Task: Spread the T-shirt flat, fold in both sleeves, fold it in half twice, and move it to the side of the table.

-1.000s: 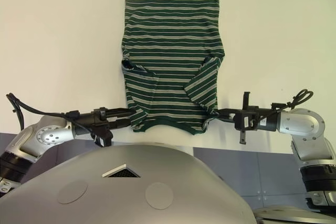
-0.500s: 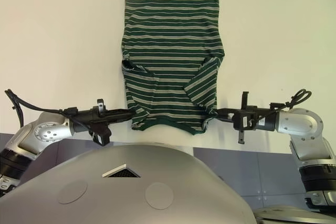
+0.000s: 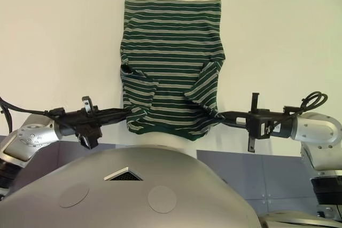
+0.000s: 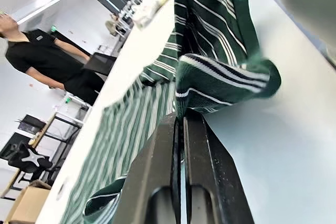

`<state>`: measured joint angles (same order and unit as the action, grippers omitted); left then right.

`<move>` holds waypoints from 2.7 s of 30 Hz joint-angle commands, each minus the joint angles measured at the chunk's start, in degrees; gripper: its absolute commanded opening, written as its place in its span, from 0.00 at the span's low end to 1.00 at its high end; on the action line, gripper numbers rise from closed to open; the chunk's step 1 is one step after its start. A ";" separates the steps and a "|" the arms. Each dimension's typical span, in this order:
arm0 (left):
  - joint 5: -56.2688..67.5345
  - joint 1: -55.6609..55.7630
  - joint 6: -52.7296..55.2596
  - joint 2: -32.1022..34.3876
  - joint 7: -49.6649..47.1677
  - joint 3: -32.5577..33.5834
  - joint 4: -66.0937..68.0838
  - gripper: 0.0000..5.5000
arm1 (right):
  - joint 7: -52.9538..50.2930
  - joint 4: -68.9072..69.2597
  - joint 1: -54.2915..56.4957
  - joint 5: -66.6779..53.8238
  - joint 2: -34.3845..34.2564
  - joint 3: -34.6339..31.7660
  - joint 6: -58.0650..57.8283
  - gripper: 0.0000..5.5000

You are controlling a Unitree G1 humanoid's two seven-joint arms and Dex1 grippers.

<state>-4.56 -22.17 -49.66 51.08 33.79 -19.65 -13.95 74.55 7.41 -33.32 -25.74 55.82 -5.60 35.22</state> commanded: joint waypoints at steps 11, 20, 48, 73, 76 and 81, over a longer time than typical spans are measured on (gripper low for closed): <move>12.66 -4.77 -4.69 6.22 4.18 5.69 -5.30 0.00 | 6.88 4.92 -3.02 -5.67 0.24 -4.35 -0.32 0.00; 5.05 0.89 0.45 -0.55 3.73 5.86 -1.49 0.00 | 4.68 2.67 1.79 -1.20 -2.38 -2.58 -1.22 0.00; -10.20 35.63 28.11 -25.44 -13.51 8.71 37.04 0.00 | -44.07 -34.69 49.00 46.37 -19.35 11.92 -6.89 0.00; -9.95 51.10 25.22 -30.90 -12.94 7.06 51.13 0.00 | -46.63 -31.19 49.31 39.61 -18.78 10.30 -12.81 0.00; -10.02 52.33 24.57 -31.40 -13.03 6.89 53.44 0.00 | -46.87 -31.75 49.55 39.93 -18.40 10.40 -13.24 0.00; -10.29 53.88 23.38 -32.55 -13.02 6.51 56.87 0.00 | -46.64 -31.16 49.51 39.70 -18.25 10.52 -13.80 0.00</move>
<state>-15.23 30.37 -25.80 18.74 20.54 -13.12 41.78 27.35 -24.23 15.77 13.85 36.58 4.98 22.20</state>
